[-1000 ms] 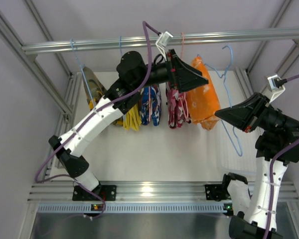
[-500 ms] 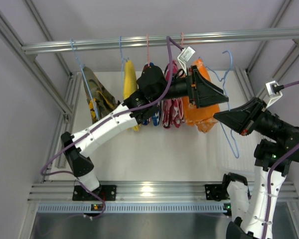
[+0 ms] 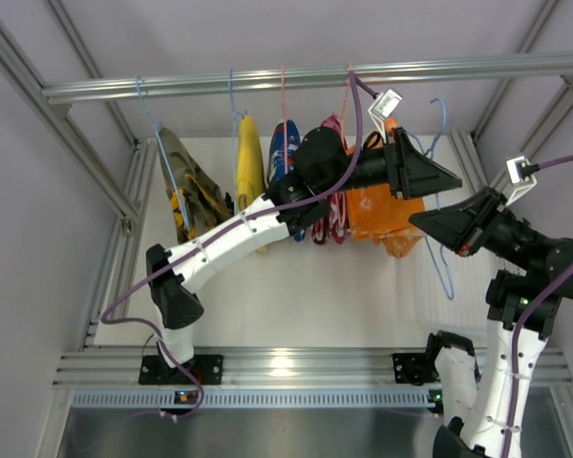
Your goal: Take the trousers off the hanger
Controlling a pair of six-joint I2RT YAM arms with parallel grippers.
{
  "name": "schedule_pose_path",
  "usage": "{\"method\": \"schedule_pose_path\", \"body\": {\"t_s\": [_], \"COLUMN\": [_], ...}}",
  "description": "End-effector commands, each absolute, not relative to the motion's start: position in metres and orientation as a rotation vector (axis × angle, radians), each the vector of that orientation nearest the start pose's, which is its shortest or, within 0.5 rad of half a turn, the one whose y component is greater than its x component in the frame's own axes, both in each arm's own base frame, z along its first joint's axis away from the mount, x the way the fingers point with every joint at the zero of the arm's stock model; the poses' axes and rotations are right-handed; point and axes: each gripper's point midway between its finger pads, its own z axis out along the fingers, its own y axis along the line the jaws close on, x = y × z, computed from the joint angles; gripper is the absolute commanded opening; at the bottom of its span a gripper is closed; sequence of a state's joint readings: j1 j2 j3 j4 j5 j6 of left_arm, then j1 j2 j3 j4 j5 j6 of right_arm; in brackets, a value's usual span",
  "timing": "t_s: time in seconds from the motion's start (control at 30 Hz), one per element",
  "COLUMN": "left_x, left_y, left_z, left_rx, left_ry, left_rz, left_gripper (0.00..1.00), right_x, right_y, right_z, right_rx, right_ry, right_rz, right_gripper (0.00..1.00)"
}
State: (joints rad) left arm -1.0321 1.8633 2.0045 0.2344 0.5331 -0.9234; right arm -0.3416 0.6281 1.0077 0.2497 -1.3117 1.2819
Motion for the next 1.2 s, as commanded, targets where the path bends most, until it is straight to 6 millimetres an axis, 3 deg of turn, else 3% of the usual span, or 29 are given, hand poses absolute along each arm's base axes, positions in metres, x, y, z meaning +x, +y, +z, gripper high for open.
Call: {"method": "schedule_pose_path", "body": {"t_s": [0.0, 0.1, 0.13, 0.17, 0.27, 0.33, 0.37, 0.43, 0.47, 0.53, 0.57, 0.77, 0.83, 0.93, 0.97, 1.03, 1.07, 1.17], "left_x": [0.151, 0.151, 0.151, 0.15, 0.144, 0.138, 0.138, 0.138, 0.14, 0.139, 0.142, 0.157, 0.158, 0.152, 0.151, 0.152, 0.155, 0.161], "left_y": [-0.498, -0.495, -0.495, -0.493, -0.486, -0.478, -0.476, -0.471, -0.47, -0.467, -0.467, -0.453, -0.45, -0.446, -0.445, -0.445, -0.444, -0.446], "left_z": [0.562, 0.565, 0.565, 0.57, 0.577, 0.58, 0.581, 0.581, 0.579, 0.579, 0.576, 0.58, 0.58, 0.584, 0.586, 0.589, 0.591, 0.595], "left_rx": [0.675, 0.677, 0.681, 0.685, 0.73, 0.779, 0.789, 0.797, 0.799, 0.802, 0.796, 0.731, 0.714, 0.726, 0.719, 0.702, 0.679, 0.624], "left_ry": [1.189, 1.184, 1.181, 1.169, 1.129, 1.104, 1.101, 1.107, 1.112, 1.114, 1.123, 1.138, 1.153, 1.126, 1.13, 1.134, 1.144, 1.174], "left_rz": [-1.997, -1.982, -1.971, -1.968, -1.947, -1.923, -1.91, -1.886, -1.88, -1.88, -1.882, -1.955, -1.993, -2.037, -2.057, -2.069, -2.079, -2.105], "left_gripper": [0.4, 0.14, 0.0, 0.0, 0.0, 0.0, 0.0, 0.0, 0.0, 0.0, 0.0, 0.0, 0.0, 0.0, 0.0, 0.0, 0.0, 0.0], "right_x": [0.14, 0.142, 0.142, 0.144, 0.146, 0.142, 0.149, 0.138, 0.143, 0.139, 0.147, 0.13, 0.137, 0.155, 0.166, 0.168, 0.175, 0.166], "right_y": [0.139, 0.139, 0.138, 0.137, 0.135, 0.133, 0.125, 0.124, 0.115, 0.106, 0.088, 0.042, 0.034, 0.018, 0.017, 0.013, 0.02, 0.051], "right_z": [0.472, 0.466, 0.466, 0.457, 0.456, 0.458, 0.461, 0.473, 0.479, 0.488, 0.492, 0.502, 0.493, 0.456, 0.434, 0.415, 0.393, 0.367], "right_rx": [-0.35, -0.352, -0.383, -0.342, -0.391, -0.349, -0.355, -0.356, -0.314, -0.269, -0.164, 0.017, 0.0, -0.038, -0.071, -0.109, -0.156, -0.327], "right_ry": [1.428, 1.443, 1.434, 1.482, 1.497, 1.541, 1.516, 1.477, 1.447, 1.407, 1.388, 1.226, 1.261, 1.361, 1.412, 1.437, 1.479, 1.458], "right_rz": [1.221, 1.217, 1.172, 1.19, 1.093, 1.05, 0.921, 0.813, 0.726, 0.624, 0.53, 0.279, 0.215, 0.1, 0.077, 0.015, 0.038, 0.157], "right_gripper": [0.0, 0.06, 0.12, 0.31, 0.62, 0.66, 0.71, 0.73, 0.8, 0.83, 0.86, 0.98, 0.97, 0.92, 0.91, 0.89, 0.88, 0.86]}}
